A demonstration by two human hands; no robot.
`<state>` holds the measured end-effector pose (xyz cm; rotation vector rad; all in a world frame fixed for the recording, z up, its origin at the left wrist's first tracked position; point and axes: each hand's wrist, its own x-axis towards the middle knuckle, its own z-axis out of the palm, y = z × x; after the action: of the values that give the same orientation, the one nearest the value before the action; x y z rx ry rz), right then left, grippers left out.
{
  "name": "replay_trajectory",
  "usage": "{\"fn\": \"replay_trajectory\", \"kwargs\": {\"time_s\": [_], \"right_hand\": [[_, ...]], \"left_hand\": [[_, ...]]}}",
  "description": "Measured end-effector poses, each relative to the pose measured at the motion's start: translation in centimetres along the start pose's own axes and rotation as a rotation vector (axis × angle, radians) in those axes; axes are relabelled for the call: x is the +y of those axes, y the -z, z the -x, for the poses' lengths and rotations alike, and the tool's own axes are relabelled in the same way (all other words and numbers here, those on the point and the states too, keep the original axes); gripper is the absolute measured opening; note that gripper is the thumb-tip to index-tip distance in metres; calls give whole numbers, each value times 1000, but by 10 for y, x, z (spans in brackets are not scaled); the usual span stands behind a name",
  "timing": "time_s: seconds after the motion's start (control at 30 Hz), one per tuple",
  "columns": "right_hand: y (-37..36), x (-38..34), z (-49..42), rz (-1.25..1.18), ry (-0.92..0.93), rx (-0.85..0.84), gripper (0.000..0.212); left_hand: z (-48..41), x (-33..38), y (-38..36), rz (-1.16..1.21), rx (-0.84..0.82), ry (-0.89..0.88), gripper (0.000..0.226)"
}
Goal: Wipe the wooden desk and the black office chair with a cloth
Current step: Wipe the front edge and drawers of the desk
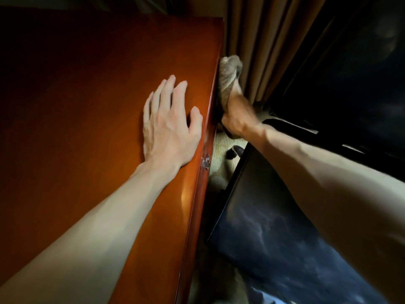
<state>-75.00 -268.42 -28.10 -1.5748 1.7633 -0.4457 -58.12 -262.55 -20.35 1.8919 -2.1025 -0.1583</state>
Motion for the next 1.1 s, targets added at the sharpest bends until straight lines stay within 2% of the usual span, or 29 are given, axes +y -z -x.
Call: {"fn": "replay_trajectory", "kwargs": {"time_s": [0.23, 0.5, 0.63, 0.7, 0.8, 0.87, 0.9, 0.97, 1.1], "right_hand": [[-23, 21, 74, 5, 62, -101, 94], [-53, 36, 171, 454, 385, -154, 95], [-64, 34, 224, 651, 495, -166, 93], [-69, 34, 254, 668, 556, -204, 83], [-72, 35, 292, 645, 763, -370, 46], [-67, 33, 306, 675, 864, -477, 45], [-62, 31, 309, 681, 861, -501, 53], [-46, 29, 305, 617, 695, -473, 63], [-8, 48, 273, 260, 198, -226, 51]], "left_hand": [[3, 3, 4, 38, -23, -1, 55], [41, 3, 20, 216, 91, 74, 42], [94, -6, 33, 193, 54, 16, 41], [118, -12, 39, 163, 20, -13, 40], [149, -18, 41, 116, -21, -34, 41], [163, -20, 41, 107, -32, -26, 40], [166, -20, 41, 112, -27, -19, 40], [167, -18, 41, 108, -20, 0, 41], [163, -18, 41, 57, -25, 7, 46]]}}
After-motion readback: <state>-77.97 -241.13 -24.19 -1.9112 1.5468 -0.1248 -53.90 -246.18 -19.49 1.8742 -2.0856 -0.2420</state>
